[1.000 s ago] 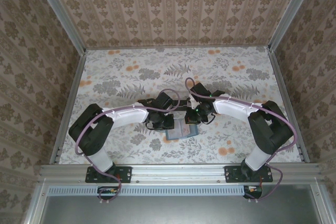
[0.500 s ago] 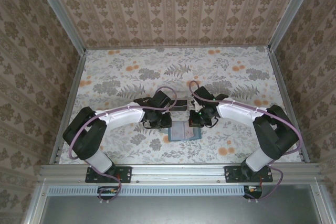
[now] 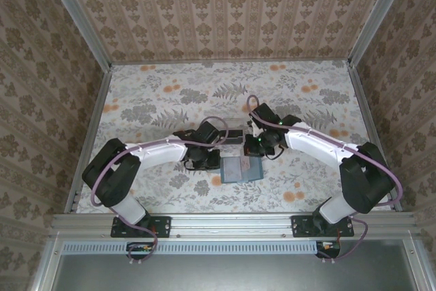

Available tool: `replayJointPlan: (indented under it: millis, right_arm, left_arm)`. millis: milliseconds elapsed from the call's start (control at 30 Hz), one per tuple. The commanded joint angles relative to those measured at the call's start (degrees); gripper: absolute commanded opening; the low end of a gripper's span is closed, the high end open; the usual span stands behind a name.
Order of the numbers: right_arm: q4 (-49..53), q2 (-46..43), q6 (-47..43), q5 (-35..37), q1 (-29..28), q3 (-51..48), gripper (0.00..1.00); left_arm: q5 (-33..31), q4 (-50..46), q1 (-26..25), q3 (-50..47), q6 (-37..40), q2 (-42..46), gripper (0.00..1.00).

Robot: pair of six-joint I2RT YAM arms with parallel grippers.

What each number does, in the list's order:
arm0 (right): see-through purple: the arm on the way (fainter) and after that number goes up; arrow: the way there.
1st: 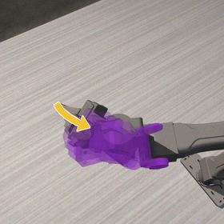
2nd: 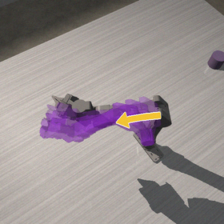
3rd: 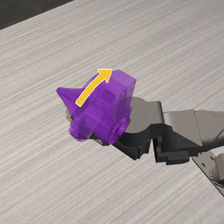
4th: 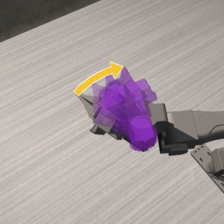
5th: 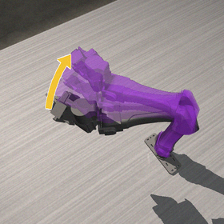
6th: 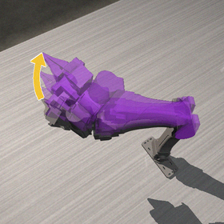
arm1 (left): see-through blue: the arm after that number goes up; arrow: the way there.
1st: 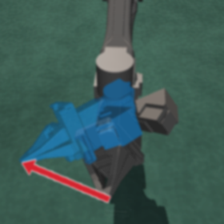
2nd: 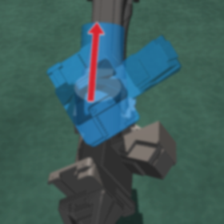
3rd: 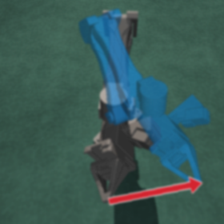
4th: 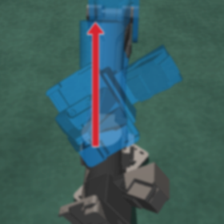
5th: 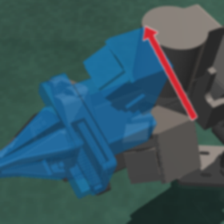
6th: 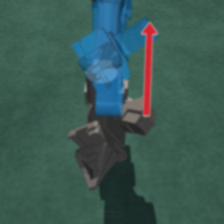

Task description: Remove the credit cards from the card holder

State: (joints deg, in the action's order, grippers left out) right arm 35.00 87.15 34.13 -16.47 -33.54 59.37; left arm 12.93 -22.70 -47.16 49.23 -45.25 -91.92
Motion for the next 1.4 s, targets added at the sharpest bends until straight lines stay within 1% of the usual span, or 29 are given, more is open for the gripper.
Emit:
replayJointPlan:
  millis: [0,100,167,200,267,333,433,500,567,667,767,967,1200,1367]
  right_arm:
    - [4.6,-0.8,-7.0,1.7,0.2,5.3,0.0]
    - [4.4,1.0,-16.8,0.1,0.2,9.0,0.0]
    - [5.4,2.6,-23.6,1.4,0.2,12.0,0.0]
    - [6.3,3.7,-27.6,2.0,0.2,13.9,0.0]
    - [9.1,5.9,-38.6,0.0,-0.1,17.3,0.02]
    - [11.1,7.9,-48.8,1.1,-0.5,20.0,0.03]
    - [14.1,11.2,-62.9,3.3,-0.4,24.5,0.0]
    - [15.5,13.7,-70.2,5.6,-0.4,27.6,0.0]
    - [17.7,16.6,-75.6,6.5,-0.2,31.8,0.0]
    - [21.7,21.2,-80.8,6.8,0.1,38.7,0.0]
    - [25.3,25.8,-84.2,8.2,0.2,45.5,0.0]
    - [32.3,35.0,-87.7,9.1,0.8,58.1,0.0]
    - [36.9,43.0,-88.2,8.7,1.3,67.7,0.0]
    - [40.8,47.0,-88.4,7.8,1.4,70.9,0.0]
  left_arm:
    - [-1.1,0.5,1.5,-2.4,-0.7,4.1,0.13]
    - [-1.3,1.0,2.7,-4.3,-0.9,7.0,0.14]
    - [-1.2,1.1,3.4,-5.2,-1.1,8.7,0.14]
    - [-1.3,0.9,3.7,-5.6,-1.1,9.7,0.14]
    - [-1.5,0.7,4.4,-6.5,-1.3,11.5,0.15]
    - [-1.6,0.7,5.0,-7.4,-1.4,13.4,0.15]
    - [-1.5,0.5,6.4,-8.8,-1.4,15.8,0.16]
    - [-1.4,0.2,7.2,-9.8,-1.5,17.3,0.17]
    - [-1.2,-0.2,8.1,-10.7,-1.5,18.9,0.17]
    - [-1.1,-0.8,9.0,-11.9,-1.4,21.1,0.18]
    - [-1.1,-1.5,9.8,-12.9,-1.4,23.5,0.19]
    - [-1.2,-3.1,11.4,-14.6,-1.7,27.0,0.2]
    - [-1.1,-4.4,12.7,-15.4,-1.6,28.9,0.21]
    - [-1.0,-4.6,13.4,-16.2,-1.6,29.7,0.21]
